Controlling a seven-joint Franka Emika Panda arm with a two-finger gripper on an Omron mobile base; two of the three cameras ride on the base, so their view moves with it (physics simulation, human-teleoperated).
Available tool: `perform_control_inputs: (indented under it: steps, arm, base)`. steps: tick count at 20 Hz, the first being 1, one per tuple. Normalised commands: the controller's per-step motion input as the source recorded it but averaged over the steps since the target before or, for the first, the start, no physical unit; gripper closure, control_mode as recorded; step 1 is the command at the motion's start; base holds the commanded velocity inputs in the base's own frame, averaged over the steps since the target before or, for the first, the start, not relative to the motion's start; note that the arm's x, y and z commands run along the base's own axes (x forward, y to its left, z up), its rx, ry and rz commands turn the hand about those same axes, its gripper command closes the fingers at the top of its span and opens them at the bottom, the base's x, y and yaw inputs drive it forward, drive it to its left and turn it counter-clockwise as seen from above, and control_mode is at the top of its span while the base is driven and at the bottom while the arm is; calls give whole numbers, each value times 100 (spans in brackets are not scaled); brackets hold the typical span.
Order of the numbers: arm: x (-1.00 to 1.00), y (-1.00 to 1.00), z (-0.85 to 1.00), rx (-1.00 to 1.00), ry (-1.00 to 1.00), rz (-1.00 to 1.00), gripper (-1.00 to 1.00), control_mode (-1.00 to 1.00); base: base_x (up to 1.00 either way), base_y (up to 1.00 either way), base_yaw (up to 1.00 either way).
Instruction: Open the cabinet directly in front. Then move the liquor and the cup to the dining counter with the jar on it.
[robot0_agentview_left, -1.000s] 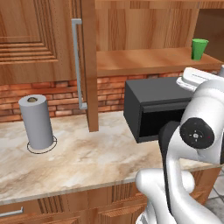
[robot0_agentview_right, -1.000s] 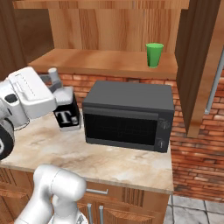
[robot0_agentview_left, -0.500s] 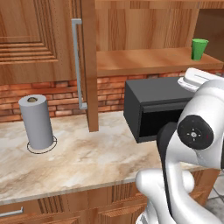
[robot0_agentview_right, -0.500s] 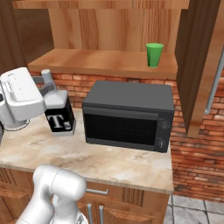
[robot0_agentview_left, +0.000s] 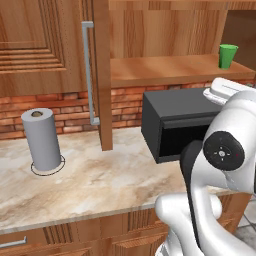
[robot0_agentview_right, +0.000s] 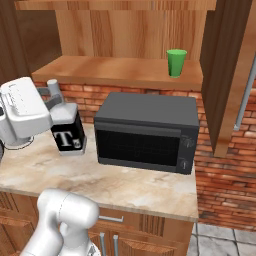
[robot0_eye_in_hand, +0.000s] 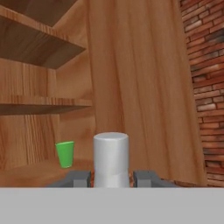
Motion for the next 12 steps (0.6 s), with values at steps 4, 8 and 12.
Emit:
perform_control_inputs:
  steps: [4,8,12]
  arm:
    - [-7,6,0,0,0,-8,100,-100]
    - [0,0,0,0,0,0,100,100]
    - [0,0,0,0,0,0,100,100]
  base:
    - [0,0,0]
    - [-11,15,-31]
    - [-27,4,-38]
